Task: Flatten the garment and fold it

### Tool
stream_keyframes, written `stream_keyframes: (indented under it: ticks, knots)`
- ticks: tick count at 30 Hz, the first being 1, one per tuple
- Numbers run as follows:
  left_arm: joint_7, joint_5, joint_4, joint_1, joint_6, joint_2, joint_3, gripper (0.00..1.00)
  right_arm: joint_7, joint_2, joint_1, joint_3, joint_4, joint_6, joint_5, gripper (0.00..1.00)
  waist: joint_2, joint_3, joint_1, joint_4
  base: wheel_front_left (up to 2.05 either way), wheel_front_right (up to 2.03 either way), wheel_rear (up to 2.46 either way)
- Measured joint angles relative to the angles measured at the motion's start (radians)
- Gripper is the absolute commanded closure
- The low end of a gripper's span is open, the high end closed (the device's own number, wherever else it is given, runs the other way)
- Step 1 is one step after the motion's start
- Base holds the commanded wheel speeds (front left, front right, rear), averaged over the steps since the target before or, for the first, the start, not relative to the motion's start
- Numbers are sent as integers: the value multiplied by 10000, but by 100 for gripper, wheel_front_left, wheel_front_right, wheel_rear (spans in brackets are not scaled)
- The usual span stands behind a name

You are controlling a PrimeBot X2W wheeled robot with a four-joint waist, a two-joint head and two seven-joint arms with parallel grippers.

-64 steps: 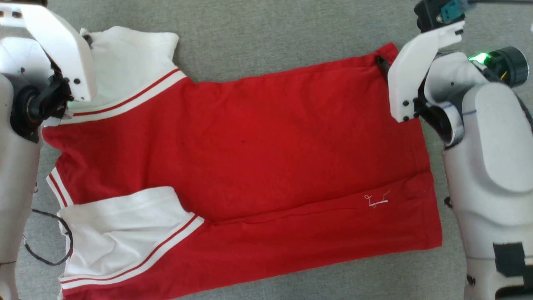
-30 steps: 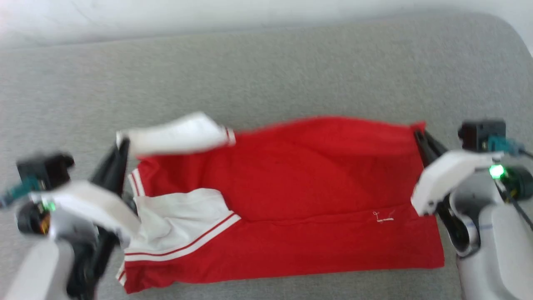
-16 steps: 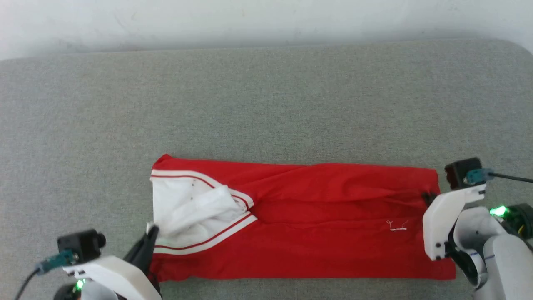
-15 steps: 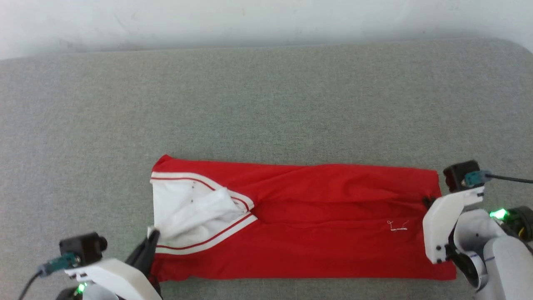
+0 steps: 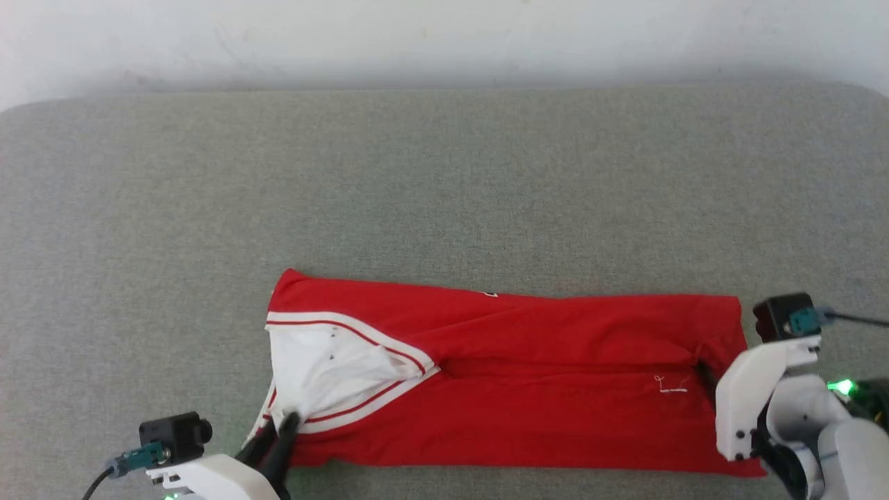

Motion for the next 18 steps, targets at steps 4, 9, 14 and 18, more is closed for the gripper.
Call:
stream_keyframes:
  ticks: [4, 9, 14, 18]
  knots:
    - [-458, 140, 0, -7, -100, -134, -35, 0, -410, 393, 488, -395, -426, 0, 155, 0, 0, -165, 0, 65, 0, 0, 0]
    - [-1998, 1028, -31, -384, -125, -280, -38, 0, -1528, 1005, 1284, -1256, -1551, 0, 236, 0, 0, -474, -1, 193, 0, 0, 0]
    - [-3126, 1697, 265, -815, -56, -387, 6, 0, -2497, 1195, 1651, -1570, -1967, 0, 316, 0, 0, -635, 0, 266, 0, 0, 0]
    - [-3731, 2487, 729, -1271, 161, -579, 228, 0, -3624, 1214, 1715, -1864, -1741, 0, 878, 0, 0, -832, 0, 242, 0, 0, 0]
